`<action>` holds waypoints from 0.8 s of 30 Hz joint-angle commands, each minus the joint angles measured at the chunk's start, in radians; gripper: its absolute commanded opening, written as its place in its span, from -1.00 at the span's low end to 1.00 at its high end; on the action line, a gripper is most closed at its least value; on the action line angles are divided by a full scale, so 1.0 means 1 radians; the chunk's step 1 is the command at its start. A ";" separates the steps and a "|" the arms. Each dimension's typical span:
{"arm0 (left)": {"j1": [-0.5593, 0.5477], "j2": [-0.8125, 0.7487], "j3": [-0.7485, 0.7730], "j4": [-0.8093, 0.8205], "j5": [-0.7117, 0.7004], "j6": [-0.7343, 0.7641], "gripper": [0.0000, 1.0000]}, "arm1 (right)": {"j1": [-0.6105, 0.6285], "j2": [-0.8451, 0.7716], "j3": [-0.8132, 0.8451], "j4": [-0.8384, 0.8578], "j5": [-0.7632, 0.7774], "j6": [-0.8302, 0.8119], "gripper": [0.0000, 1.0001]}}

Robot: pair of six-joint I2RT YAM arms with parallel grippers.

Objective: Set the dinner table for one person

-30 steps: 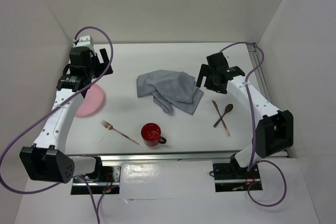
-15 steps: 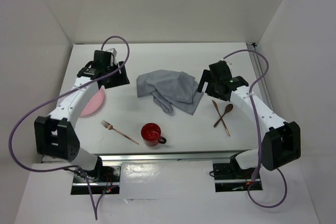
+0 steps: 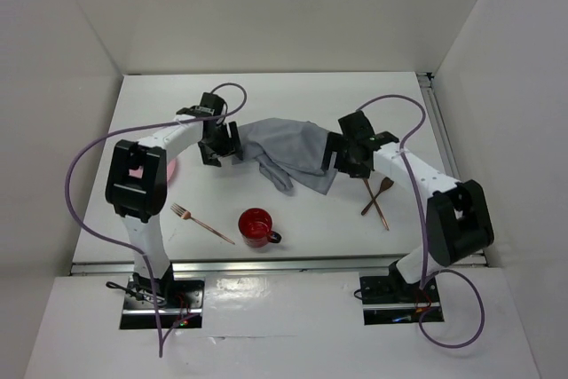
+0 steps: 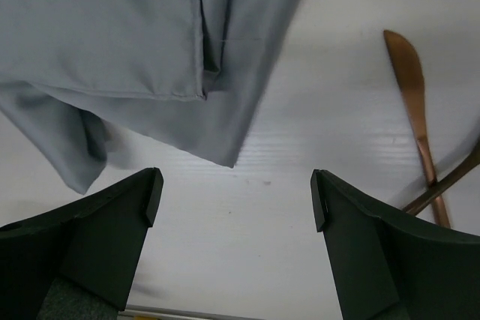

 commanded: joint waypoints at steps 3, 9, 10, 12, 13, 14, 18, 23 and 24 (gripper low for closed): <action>-0.004 0.069 0.043 0.023 0.021 -0.037 0.68 | 0.020 0.084 0.048 0.053 -0.073 0.008 0.76; -0.013 0.150 0.109 0.042 0.074 -0.037 0.68 | 0.052 0.168 0.048 0.081 -0.064 0.051 0.66; -0.013 0.150 0.109 0.051 0.075 -0.037 0.58 | 0.052 0.168 0.039 0.092 -0.074 0.051 0.66; -0.013 0.159 0.120 0.051 0.084 -0.037 0.27 | 0.063 0.197 0.028 0.106 -0.084 0.060 0.59; -0.013 0.160 0.120 0.051 0.084 -0.037 0.07 | 0.063 0.206 0.019 0.115 -0.084 0.072 0.56; -0.013 0.160 0.133 0.051 0.084 -0.037 -0.55 | 0.072 0.217 0.019 0.115 -0.084 0.084 0.56; -0.013 0.144 0.173 0.016 0.084 -0.018 -1.00 | 0.084 0.263 0.019 0.124 -0.053 0.117 0.29; -0.013 0.058 0.198 -0.025 0.117 0.015 -1.00 | 0.095 0.298 0.009 0.146 -0.032 0.158 0.07; -0.013 0.037 0.221 -0.036 0.118 0.024 -1.00 | 0.104 0.314 0.009 0.156 -0.019 0.170 0.01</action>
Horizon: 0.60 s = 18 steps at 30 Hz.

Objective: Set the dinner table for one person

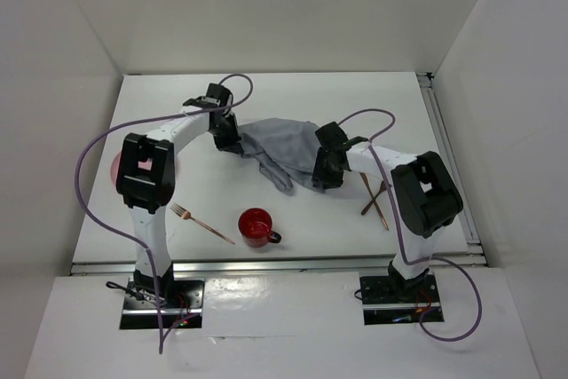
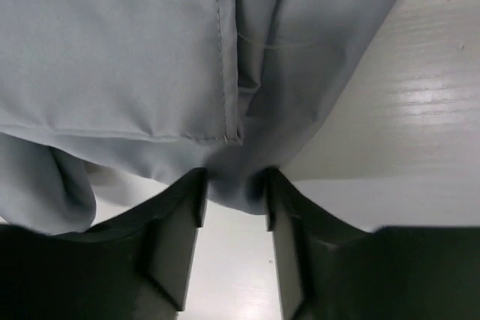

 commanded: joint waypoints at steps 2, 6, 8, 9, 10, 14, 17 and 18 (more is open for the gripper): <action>-0.003 -0.107 0.095 -0.067 0.043 0.047 -1.00 | 0.019 0.053 -0.011 0.048 0.050 0.060 -0.33; -0.003 -0.150 0.201 -0.129 0.055 0.068 -1.00 | 0.019 0.065 0.034 0.007 0.097 0.083 -1.00; -0.003 -0.179 0.239 -0.159 0.055 0.077 -1.00 | 0.019 -0.004 0.051 -0.024 0.131 0.083 -1.00; -0.003 -0.188 0.262 -0.169 0.066 0.078 -1.00 | 0.019 -0.030 0.064 -0.036 0.161 0.071 -1.00; -0.003 -0.188 0.308 -0.192 0.066 0.078 -1.00 | 0.019 -0.085 0.099 -0.050 0.182 0.070 -1.00; -0.003 -0.225 0.440 -0.241 0.066 0.078 -1.00 | 0.019 -0.196 0.225 -0.137 0.252 0.009 -1.00; -0.003 -0.259 0.511 -0.266 0.066 0.065 -1.00 | 0.019 -0.263 0.312 -0.171 0.283 -0.018 -1.00; 0.007 -0.273 0.520 -0.266 0.075 0.052 -1.00 | 0.019 -0.279 0.327 -0.180 0.283 -0.031 -1.00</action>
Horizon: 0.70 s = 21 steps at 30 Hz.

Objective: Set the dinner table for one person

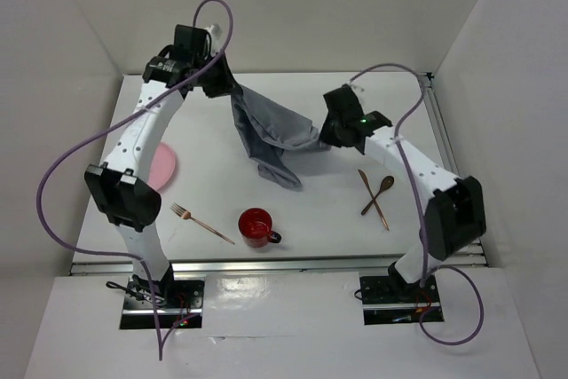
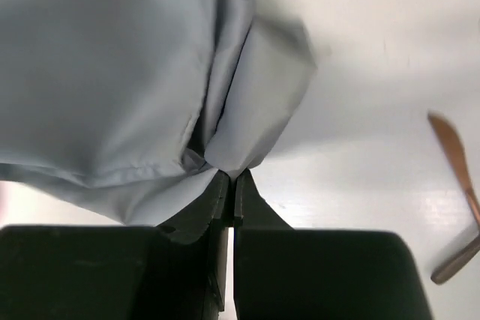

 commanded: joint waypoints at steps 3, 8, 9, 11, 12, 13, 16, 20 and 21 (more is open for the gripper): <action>0.009 -0.136 0.083 -0.044 0.034 -0.022 -1.00 | 0.008 -0.172 0.125 -0.075 0.079 -0.040 -1.00; 0.020 -0.204 0.116 -0.026 0.023 -0.031 -1.00 | 0.008 -0.227 0.147 -0.075 0.056 -0.049 -1.00; 0.020 -0.204 0.132 -0.035 0.035 -0.031 -1.00 | 0.008 -0.228 0.165 -0.075 0.056 -0.049 -1.00; 0.030 -0.204 0.177 -0.052 0.048 -0.031 -1.00 | 0.008 -0.228 0.205 -0.089 0.056 -0.049 -1.00; 0.039 -0.195 0.191 -0.065 0.060 -0.022 -1.00 | 0.008 -0.228 0.219 -0.100 0.056 -0.049 -1.00; 0.040 -0.195 0.201 -0.066 0.060 -0.022 -1.00 | 0.008 -0.228 0.234 -0.100 0.066 -0.059 -1.00; 0.075 -0.204 0.210 -0.066 0.106 -0.022 -1.00 | 0.008 -0.250 0.297 -0.110 0.077 -0.072 -1.00; 0.125 -0.224 0.221 -0.044 0.161 -0.043 -1.00 | 0.008 -0.260 0.375 -0.132 0.068 -0.084 -1.00; 0.125 -0.235 0.230 -0.044 0.173 -0.043 -1.00 | 0.008 -0.260 0.386 -0.132 0.059 -0.084 -1.00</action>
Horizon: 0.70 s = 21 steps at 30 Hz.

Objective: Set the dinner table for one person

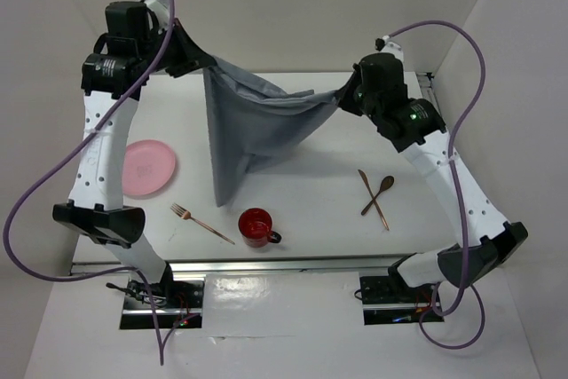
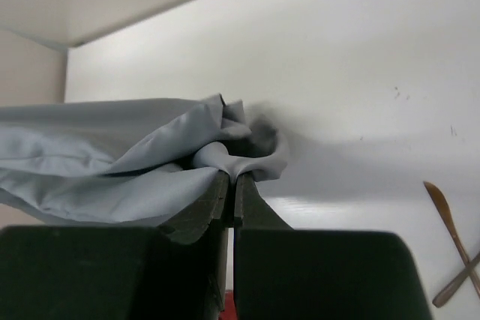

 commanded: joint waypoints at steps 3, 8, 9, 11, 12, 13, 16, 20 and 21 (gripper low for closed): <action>0.046 -0.039 0.062 0.036 0.117 0.011 -1.00 | 0.007 -0.039 0.079 -0.016 0.011 -0.028 -1.00; 0.033 0.016 0.075 0.021 0.283 0.071 -1.00 | 0.007 0.031 0.079 0.042 0.022 -0.070 -1.00; 0.022 0.016 0.058 0.021 0.283 0.071 -1.00 | 0.007 0.050 0.079 0.051 0.022 -0.070 -1.00; -0.023 0.016 0.022 0.042 0.283 0.071 -1.00 | -0.032 0.111 0.107 0.073 0.031 -0.081 -1.00; -0.043 0.016 0.022 0.042 0.283 0.071 -1.00 | -0.045 0.131 0.116 0.092 0.031 -0.090 -1.00; -0.081 0.016 0.022 0.051 0.283 0.071 -1.00 | -0.077 0.166 0.137 0.112 0.021 -0.090 -1.00; -0.139 0.041 0.012 0.051 0.283 0.071 -1.00 | -0.127 0.203 0.150 0.131 0.011 -0.090 -1.00; -0.289 0.073 -0.082 0.104 0.272 0.053 -1.00 | -0.255 0.217 0.103 0.143 -0.050 -0.058 -1.00; -0.341 0.094 -0.082 0.104 0.272 0.053 -0.38 | -0.278 0.202 0.078 0.143 -0.065 -0.048 -0.87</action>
